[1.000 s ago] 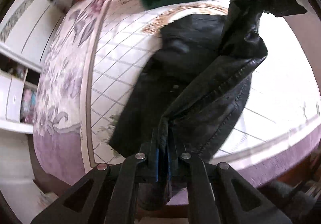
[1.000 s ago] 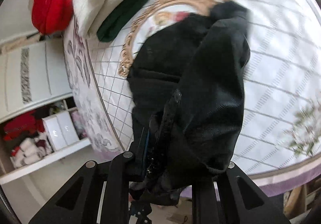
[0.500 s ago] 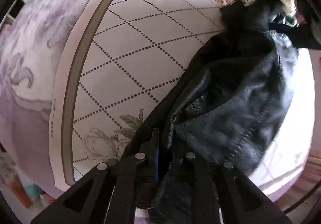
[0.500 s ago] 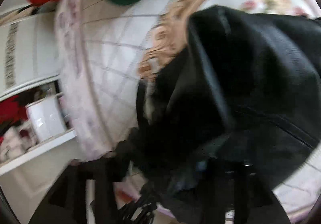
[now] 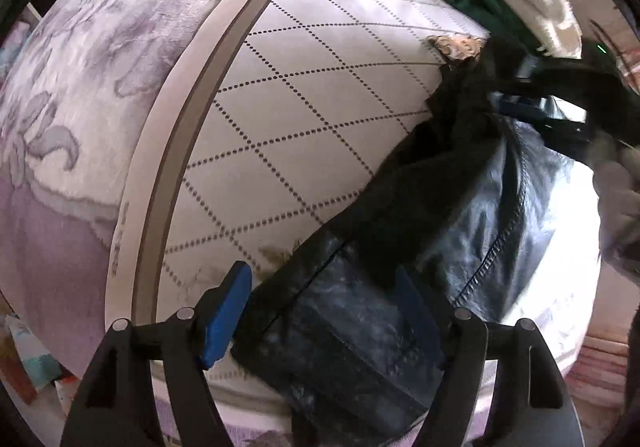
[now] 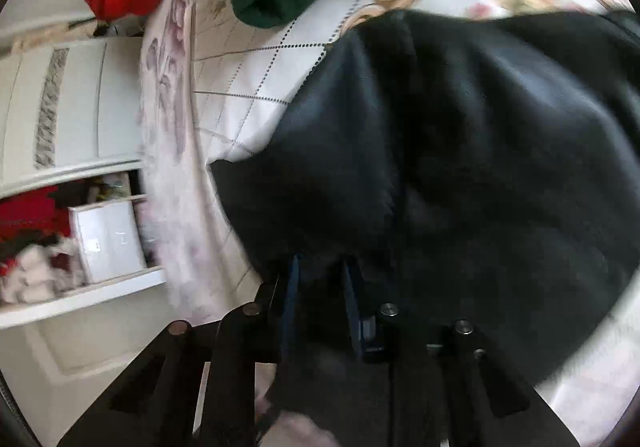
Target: Fold large clothes
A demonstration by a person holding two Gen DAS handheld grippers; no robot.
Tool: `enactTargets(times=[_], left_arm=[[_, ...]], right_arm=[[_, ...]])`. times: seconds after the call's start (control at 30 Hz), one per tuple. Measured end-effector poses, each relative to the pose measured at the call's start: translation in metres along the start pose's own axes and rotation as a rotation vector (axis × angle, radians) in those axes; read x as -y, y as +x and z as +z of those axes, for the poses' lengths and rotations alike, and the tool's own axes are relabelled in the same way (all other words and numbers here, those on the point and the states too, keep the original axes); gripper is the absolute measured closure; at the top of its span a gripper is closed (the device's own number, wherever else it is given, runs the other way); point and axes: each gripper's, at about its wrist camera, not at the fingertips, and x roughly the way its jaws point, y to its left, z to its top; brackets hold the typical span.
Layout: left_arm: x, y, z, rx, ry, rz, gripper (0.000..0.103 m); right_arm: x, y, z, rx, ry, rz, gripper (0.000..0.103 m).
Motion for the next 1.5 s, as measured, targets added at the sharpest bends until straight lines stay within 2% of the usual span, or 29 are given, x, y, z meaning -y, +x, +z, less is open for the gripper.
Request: enactTargets(times=[0.03,0.1,0.17,0.2,0.23,0.27,0.3,0.37,0.47,0.6,0.63,0.67,0.7,0.73,0.77,0.8,0.87,0.93,1.0,1.03,1.07,1.1,1.17,1.27,1.3,1.37,1.43,1.5], left_arm=[[0.0,0.003,0.003,0.001,0.002,0.006,0.03],[0.002,0.008,0.007,0.001,-0.006,0.029,0.03],[0.003,0.002,0.006,0.013,-0.033,-0.004,0.03],[0.006,0.0,0.005,0.013,-0.038,-0.009,0.03],[0.01,-0.005,0.003,0.009,-0.037,-0.02,0.03],[0.013,-0.008,0.001,0.01,-0.033,-0.02,0.03],[0.018,-0.012,0.0,0.014,-0.026,-0.019,0.03],[0.028,-0.019,-0.004,0.021,0.006,-0.032,0.03],[0.043,-0.019,-0.001,0.029,0.058,-0.008,0.03],[0.067,-0.008,0.017,0.035,0.089,0.0,0.03],[0.07,-0.008,0.018,0.038,0.092,0.008,0.03],[0.074,-0.003,0.023,0.042,0.093,0.018,0.03],[0.076,0.001,0.029,0.041,0.091,0.023,0.03],[0.078,0.003,0.031,0.039,0.087,0.029,0.03],[0.079,0.001,0.034,0.044,0.08,0.031,0.03],[0.082,0.001,0.037,0.051,0.079,0.027,0.03],[0.085,-0.009,0.036,0.059,0.084,0.031,0.03],[0.087,-0.016,0.031,0.057,0.083,0.023,0.03],[0.095,-0.021,0.023,0.042,0.076,0.004,0.03],[0.1,-0.022,0.019,0.036,0.077,-0.008,0.03],[0.105,-0.02,0.017,0.028,0.08,-0.016,0.03],[0.113,-0.015,0.014,0.016,0.09,-0.018,0.03],[0.124,-0.003,0.015,0.02,0.095,-0.01,0.03],[0.133,0.025,0.029,0.027,0.079,0.026,0.029],[0.133,0.038,0.035,0.016,0.064,0.039,0.027],[0.127,0.054,0.045,-0.017,0.017,0.013,0.026],[0.121,0.06,0.047,-0.021,-0.003,0.001,0.02],[0.114,0.062,0.045,-0.014,-0.01,-0.017,0.013]], right_arm=[[0.001,0.011,0.004,-0.007,-0.002,-0.006,0.078],[-0.002,0.006,0.008,-0.033,-0.001,0.017,0.078],[0.001,-0.017,0.001,-0.04,-0.013,0.064,0.074],[0.009,-0.041,-0.01,0.002,-0.006,0.091,0.067],[0.018,-0.057,-0.018,0.034,0.003,0.083,0.06],[0.031,-0.078,-0.029,0.074,0.019,0.053,0.049],[0.046,-0.096,-0.039,0.107,0.04,0.026,0.045],[0.079,-0.12,-0.053,0.154,0.1,-0.046,0.044],[0.129,-0.122,-0.05,0.146,0.19,-0.082,0.032],[0.169,-0.088,-0.021,0.088,0.195,0.013,0.031],[0.171,-0.086,-0.019,0.108,0.168,0.039,0.032],[0.17,-0.09,-0.019,0.185,0.134,0.044,0.041],[0.171,-0.093,-0.022,0.228,0.136,0.038,0.059],[0.173,-0.093,-0.029,0.252,0.15,0.045,0.066],[0.181,-0.102,-0.042,0.307,0.206,0.078,0.079],[0.192,-0.109,-0.058,0.345,0.279,0.117,0.083],[0.214,-0.122,-0.098,0.391,0.446,0.138,0.083],[0.235,-0.127,-0.148,0.375,0.596,0.129,0.083],[0.249,-0.128,-0.191,0.269,0.663,0.083,0.077],[0.256,-0.132,-0.207,0.214,0.685,0.077,0.068],[0.258,-0.133,-0.222,0.18,0.696,0.072,0.067],[0.262,-0.142,-0.238,0.133,0.695,0.044,0.066],[0.266,-0.162,-0.251,0.117,0.654,-0.014,0.066],[0.238,-0.198,-0.248,0.167,0.509,-0.184,0.066],[0.225,-0.203,-0.233,0.181,0.463,-0.189,0.066],[0.197,-0.2,-0.206,0.184,0.348,-0.121,0.066],[0.17,-0.188,-0.171,0.169,0.231,-0.073,0.066],[0.142,-0.167,-0.132,0.164,0.109,-0.082,0.066]])
